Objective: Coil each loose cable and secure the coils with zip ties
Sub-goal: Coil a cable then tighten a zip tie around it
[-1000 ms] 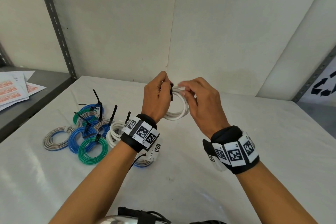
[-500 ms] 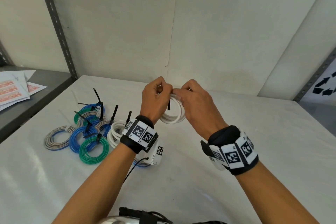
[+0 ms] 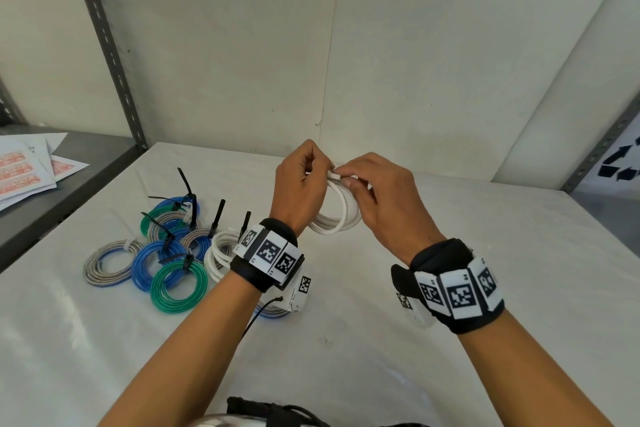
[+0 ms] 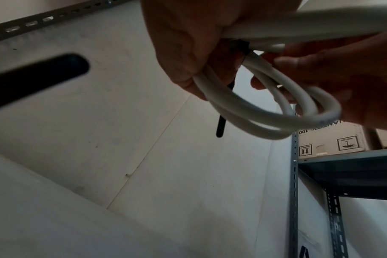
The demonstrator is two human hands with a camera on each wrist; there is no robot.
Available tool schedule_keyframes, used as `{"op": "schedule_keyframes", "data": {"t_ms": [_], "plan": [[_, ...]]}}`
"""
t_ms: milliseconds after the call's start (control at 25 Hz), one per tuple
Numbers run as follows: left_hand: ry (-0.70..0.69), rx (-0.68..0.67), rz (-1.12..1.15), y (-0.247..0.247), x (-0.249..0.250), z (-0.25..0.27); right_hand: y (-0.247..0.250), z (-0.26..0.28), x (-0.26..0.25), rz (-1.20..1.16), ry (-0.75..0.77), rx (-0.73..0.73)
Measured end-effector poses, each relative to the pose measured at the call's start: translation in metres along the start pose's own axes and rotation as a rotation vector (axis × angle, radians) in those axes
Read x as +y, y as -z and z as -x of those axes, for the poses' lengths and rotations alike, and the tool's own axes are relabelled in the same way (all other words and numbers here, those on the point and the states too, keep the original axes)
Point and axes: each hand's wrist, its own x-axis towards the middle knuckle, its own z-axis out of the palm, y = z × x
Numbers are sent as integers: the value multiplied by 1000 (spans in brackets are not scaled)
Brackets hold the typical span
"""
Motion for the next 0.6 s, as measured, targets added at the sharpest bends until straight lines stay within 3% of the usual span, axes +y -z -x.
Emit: {"op": "schedule_keyframes", "data": {"t_ms": [160,280,480,600], "plan": [[83,-36,48,-3,-5,3,3,-4,-1,188,15,-85],[168,-70,111,-2,-10,6,2,-2,0,129,-67,-75],[-57,-116,-12,-5,-6,10,12,-3,7,-243,-355,87],[-137,-157,-66,-10,-7,12,8,-2,8,-196,-300,99]]}}
